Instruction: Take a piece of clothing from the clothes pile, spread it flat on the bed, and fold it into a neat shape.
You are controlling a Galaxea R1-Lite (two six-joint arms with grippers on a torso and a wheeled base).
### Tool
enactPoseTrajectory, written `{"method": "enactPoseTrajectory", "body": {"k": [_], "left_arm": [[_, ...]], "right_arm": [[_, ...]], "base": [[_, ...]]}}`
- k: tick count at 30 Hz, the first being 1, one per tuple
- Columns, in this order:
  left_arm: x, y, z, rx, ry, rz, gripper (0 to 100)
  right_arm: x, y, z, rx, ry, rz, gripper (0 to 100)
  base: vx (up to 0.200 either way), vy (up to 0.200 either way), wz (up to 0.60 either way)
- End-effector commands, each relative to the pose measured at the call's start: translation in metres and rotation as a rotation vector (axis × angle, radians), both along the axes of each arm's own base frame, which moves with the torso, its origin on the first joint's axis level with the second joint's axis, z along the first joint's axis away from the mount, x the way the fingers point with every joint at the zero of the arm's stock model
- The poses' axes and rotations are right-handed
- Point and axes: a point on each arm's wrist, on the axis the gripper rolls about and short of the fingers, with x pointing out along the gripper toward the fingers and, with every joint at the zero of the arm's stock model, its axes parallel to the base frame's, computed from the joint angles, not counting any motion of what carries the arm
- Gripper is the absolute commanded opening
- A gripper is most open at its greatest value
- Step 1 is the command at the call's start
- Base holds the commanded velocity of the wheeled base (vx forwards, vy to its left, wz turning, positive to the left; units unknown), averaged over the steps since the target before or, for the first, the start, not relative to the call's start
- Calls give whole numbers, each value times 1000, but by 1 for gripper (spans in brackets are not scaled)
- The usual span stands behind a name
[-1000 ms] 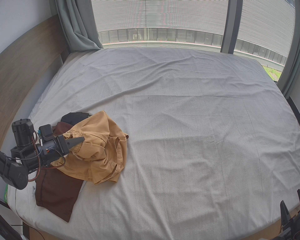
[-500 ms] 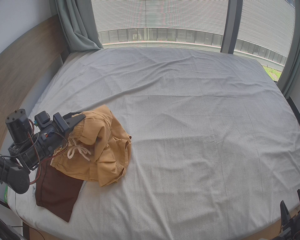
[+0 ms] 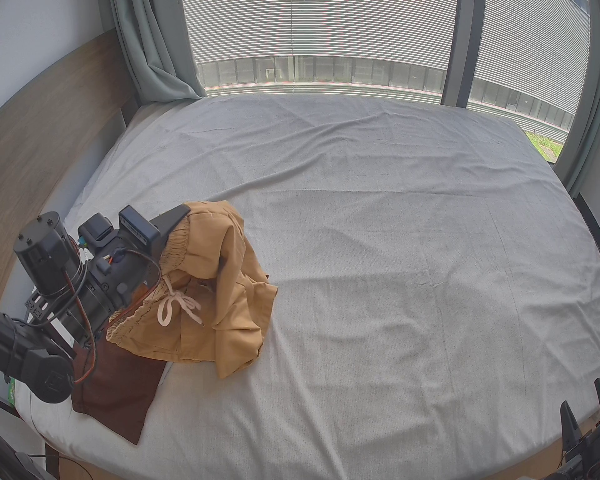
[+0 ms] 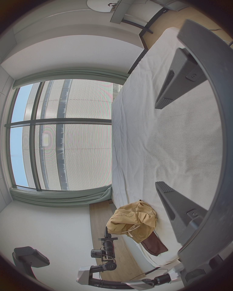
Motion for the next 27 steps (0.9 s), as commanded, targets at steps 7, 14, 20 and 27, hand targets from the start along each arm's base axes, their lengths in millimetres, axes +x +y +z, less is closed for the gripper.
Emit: {"method": "enactPoseTrajectory", "body": {"k": [7, 14, 20, 27], "left_arm": [[-11, -36, 14, -73, -42, -42, 0], [-15, -54, 18, -88, -50, -70, 0], [-22, -77, 25, -105, -67, -143, 0], [-18, -118, 19, -103, -63, -235, 0]], "right_arm": [[0, 0, -5, 0, 1, 1, 100], [0, 0, -5, 0, 1, 0, 100], [0, 0, -5, 0, 1, 0, 100], [0, 0, -5, 0, 1, 0, 100]], "base": [[0, 0, 0], [0, 0, 0], [0, 0, 0], [0, 0, 0]]}}
